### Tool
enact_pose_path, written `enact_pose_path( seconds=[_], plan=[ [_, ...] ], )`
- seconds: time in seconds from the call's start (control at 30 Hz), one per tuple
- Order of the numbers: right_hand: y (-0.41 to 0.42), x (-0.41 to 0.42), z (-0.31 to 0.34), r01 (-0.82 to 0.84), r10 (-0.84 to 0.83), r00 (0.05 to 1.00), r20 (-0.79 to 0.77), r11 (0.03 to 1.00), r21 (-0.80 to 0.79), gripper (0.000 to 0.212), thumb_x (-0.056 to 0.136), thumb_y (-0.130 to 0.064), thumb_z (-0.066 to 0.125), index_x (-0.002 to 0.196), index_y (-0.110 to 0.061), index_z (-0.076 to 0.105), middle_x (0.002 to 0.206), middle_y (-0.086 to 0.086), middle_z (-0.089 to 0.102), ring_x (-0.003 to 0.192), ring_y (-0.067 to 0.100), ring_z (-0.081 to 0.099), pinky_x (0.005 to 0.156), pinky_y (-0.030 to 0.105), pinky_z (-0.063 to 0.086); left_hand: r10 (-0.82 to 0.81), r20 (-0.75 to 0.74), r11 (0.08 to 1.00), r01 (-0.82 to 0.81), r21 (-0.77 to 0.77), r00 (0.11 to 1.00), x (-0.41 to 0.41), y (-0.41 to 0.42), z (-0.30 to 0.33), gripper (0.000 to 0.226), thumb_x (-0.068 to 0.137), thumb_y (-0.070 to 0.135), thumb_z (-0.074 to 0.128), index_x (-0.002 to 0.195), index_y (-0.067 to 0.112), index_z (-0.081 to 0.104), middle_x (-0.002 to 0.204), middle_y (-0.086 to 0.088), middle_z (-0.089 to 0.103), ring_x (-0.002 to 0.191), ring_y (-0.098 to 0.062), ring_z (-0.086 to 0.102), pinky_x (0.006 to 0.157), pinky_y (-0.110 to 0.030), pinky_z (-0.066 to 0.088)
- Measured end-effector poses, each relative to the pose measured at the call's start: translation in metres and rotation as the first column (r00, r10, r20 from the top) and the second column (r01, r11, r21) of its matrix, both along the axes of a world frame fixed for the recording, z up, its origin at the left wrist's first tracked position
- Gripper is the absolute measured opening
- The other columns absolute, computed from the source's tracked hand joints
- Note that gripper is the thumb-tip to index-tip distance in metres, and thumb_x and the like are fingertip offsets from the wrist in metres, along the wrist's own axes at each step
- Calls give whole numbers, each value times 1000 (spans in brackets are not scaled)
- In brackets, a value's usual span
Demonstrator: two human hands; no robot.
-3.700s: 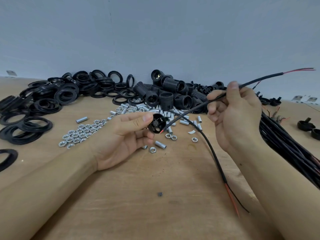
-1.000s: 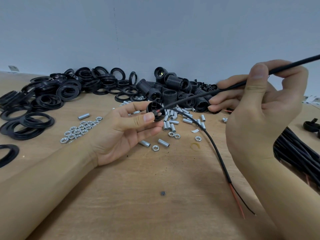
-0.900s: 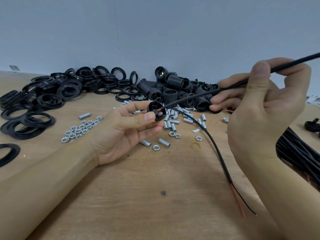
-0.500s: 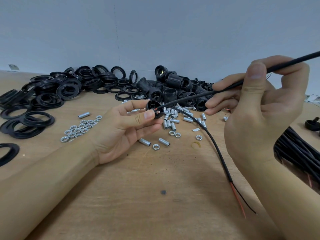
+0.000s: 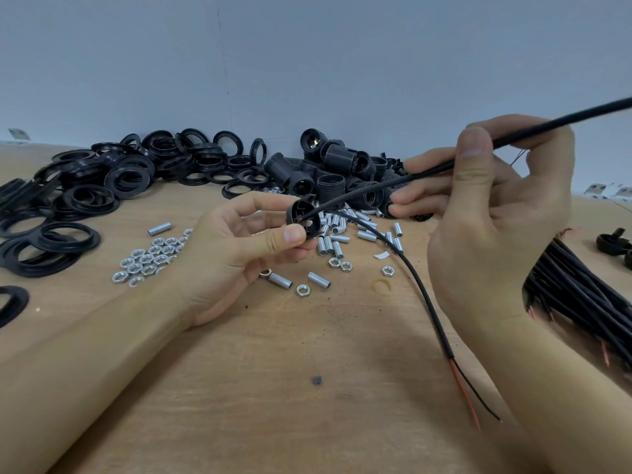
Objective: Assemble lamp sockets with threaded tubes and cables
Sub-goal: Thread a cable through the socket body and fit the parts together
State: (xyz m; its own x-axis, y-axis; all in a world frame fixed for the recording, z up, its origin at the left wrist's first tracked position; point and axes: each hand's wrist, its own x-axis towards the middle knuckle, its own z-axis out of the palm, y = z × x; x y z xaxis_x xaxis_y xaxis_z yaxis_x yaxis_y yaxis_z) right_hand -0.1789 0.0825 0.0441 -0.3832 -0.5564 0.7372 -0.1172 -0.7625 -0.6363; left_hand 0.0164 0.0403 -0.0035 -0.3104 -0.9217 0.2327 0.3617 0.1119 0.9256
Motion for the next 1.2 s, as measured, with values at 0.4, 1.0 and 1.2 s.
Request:
enact_pose_path(
  seconds=[0.4,1.0,1.2],
  plan=[
    [-16,-8,-9,-501,309,826,472,786,362,23,99,-25,54,92,-6,46,78,14,74,53,15,66,50,20,52,423,351,827,-198,-526,836,-2,4,-6,37,75,40,81,110,31,71,101,5,76,99,-17,71,90,-31,56],
    [-18,17,-17,-708,366,680,635,554,438,29,94,-3,57,121,2,49,97,14,62,79,22,68,69,32,58,700,252,449,-138,-883,668,-8,11,-2,16,91,10,68,107,11,70,98,1,65,81,-9,61,70,-27,51],
    [-32,-16,-7,-599,70,638,767,671,437,28,105,-26,41,84,-12,53,67,3,58,54,15,49,50,23,42,567,310,543,-62,-838,763,-10,18,-2,18,90,10,69,109,11,70,102,5,65,86,-12,67,67,-26,55]
  ],
)
